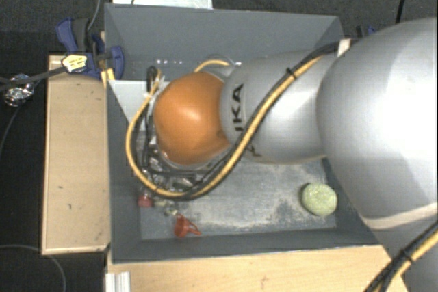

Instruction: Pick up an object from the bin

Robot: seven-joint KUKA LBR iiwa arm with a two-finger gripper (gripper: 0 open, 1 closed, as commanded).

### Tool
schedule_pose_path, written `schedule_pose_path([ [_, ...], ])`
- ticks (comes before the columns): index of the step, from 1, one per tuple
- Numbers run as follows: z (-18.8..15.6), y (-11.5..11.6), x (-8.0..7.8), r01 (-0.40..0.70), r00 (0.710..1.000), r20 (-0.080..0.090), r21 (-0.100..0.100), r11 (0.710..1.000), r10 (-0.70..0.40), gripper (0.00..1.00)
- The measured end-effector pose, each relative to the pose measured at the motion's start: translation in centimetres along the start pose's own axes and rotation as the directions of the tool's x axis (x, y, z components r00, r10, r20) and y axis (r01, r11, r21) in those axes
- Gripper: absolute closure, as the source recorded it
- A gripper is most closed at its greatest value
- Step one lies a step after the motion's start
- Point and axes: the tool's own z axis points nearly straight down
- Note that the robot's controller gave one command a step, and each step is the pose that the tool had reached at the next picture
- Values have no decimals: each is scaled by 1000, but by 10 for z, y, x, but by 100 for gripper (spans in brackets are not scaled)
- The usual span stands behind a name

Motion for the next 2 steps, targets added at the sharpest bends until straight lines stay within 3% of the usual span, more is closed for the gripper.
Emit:
schedule_pose_path([
  [1, -12, -1, -2, 0, 1000, 5, 2, 1000, 0, 100],
  [2, -23, 0, 0, -1, 1000, -1, -1, 1000, 1, 100],
])
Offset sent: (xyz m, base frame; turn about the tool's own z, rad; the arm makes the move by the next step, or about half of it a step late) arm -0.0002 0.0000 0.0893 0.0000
